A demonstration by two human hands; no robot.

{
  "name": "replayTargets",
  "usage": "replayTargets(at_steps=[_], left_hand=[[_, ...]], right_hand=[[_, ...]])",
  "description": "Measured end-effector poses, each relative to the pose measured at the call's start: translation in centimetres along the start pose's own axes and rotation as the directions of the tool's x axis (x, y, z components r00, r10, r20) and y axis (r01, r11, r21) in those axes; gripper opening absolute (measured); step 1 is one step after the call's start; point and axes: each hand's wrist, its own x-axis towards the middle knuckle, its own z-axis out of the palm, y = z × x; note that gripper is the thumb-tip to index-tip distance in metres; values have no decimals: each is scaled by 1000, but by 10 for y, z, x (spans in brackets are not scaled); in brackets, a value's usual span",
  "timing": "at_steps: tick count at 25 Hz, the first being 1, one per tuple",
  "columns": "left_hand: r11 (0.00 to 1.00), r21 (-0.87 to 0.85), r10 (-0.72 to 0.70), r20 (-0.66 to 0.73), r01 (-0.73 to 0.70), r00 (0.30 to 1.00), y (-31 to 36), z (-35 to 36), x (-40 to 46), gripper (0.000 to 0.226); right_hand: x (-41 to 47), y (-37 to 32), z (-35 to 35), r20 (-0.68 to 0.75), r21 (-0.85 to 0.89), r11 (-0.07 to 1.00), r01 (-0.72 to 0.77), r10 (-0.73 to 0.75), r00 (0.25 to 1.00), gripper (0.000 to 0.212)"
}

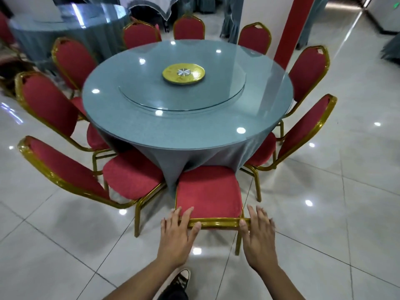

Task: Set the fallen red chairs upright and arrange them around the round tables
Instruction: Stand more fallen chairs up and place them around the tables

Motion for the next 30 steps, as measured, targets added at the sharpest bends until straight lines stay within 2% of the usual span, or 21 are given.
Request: replayTargets(at_steps=[4,10,14,20,22,24,26,30], left_hand=[[1000,-27,-11,-59,9,998,7,-3,47,82],[998,-35,-58,-78,56,995,21,-16,128,78],[997,-50,-63,-117,58,991,0,-27,150,82],[996,12,-93,-21,93,995,7,-37,146,86],[991,25,-134,19,133,991,18,-41,141,79],[988,22,-151,15,150,988,28,-45,131,64],[993,4,-122,0,122,993,32,-50,116,56],[995,-54,-82,-57,79,995,22,-67,75,48]], right_hand=[[57,-2,-3,54,17,999,28,-29,998,71],[154,-4,-7,154,7,998,64,-64,986,78],[165,-20,7,115,52,993,103,-109,987,74],[166,-15,8,142,23,992,123,-125,982,73],[165,-12,4,179,-3,992,125,-123,976,72],[165,-14,-2,220,-50,992,117,-104,970,70],[163,-24,-10,194,-85,991,106,-88,977,65],[146,-62,-17,92,8,988,153,-153,984,35]])
